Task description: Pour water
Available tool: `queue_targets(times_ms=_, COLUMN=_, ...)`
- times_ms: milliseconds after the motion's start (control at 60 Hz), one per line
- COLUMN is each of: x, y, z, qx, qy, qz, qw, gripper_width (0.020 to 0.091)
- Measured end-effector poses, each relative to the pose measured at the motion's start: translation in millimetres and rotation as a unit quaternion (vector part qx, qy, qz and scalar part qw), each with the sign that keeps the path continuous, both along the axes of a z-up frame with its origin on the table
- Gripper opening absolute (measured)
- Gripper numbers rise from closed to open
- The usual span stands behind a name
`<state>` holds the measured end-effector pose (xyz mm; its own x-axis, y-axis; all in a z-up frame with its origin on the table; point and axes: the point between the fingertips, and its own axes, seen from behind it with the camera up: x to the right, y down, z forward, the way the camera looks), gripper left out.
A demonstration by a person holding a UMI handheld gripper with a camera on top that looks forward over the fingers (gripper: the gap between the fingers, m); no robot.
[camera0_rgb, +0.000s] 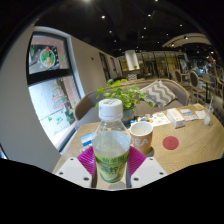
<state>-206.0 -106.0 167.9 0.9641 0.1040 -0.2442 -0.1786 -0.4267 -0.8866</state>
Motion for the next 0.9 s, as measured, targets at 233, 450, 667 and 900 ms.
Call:
queue_targets(times_ms=233, x=-65, y=68, z=84, qx=-0.035, qy=0.405, qz=-0.003, qw=0.914, gripper_width=0.0379)
queue_targets(times_ms=450, x=-53, y=129, z=88, qx=-0.091, qy=0.669, qz=-0.051, qw=0.736, gripper_width=0.0382)
queue_targets(times_ms=667, x=-34, y=161, z=43, qx=-0.131, qy=0.758, qz=-0.097, qw=0.631, gripper_width=0.0379)
queue_targets(times_ms=900, x=-31, y=160, z=42, qx=-0.147, qy=0.761, qz=-0.09, qw=0.625, gripper_width=0.0377)
